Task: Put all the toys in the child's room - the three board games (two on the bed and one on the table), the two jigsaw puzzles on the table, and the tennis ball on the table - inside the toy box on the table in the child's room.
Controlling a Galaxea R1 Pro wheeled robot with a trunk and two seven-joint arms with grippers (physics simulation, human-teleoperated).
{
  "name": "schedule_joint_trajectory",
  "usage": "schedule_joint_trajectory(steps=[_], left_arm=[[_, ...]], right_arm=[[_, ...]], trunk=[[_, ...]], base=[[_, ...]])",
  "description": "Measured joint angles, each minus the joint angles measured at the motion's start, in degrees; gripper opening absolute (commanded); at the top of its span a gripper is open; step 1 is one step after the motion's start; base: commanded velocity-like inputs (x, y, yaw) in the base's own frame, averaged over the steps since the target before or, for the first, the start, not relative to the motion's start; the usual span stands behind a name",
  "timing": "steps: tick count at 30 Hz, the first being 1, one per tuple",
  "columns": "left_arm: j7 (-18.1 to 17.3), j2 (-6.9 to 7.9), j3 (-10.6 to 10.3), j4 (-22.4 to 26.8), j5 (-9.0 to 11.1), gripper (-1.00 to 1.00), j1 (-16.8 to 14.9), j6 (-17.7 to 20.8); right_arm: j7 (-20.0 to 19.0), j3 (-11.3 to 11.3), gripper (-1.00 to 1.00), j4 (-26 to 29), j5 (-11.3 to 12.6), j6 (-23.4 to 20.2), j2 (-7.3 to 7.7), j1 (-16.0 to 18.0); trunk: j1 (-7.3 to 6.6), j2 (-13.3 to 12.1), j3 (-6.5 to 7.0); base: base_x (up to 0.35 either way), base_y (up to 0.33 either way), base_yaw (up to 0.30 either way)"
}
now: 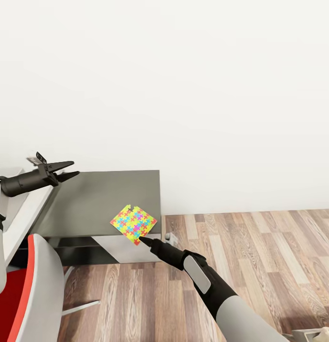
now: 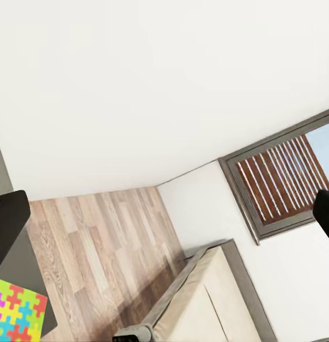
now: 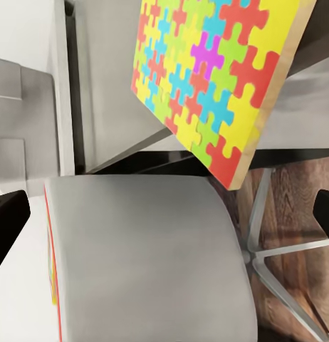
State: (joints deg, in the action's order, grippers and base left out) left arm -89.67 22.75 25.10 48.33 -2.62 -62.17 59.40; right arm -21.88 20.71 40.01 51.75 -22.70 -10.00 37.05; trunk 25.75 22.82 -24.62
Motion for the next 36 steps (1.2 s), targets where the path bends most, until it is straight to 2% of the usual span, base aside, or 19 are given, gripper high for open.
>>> schedule_joint_trajectory(steps=[36], left_arm=[[0.0, 0.02, 0.1, 0.0, 0.1, 1.0, 0.2, 0.0]], right_arm=[[0.0, 0.0, 1.0, 0.0, 0.0, -0.1, 0.0, 0.0]], trunk=[[0.0, 0.0, 0.0]], base=[[0.0, 0.003, 0.0]])
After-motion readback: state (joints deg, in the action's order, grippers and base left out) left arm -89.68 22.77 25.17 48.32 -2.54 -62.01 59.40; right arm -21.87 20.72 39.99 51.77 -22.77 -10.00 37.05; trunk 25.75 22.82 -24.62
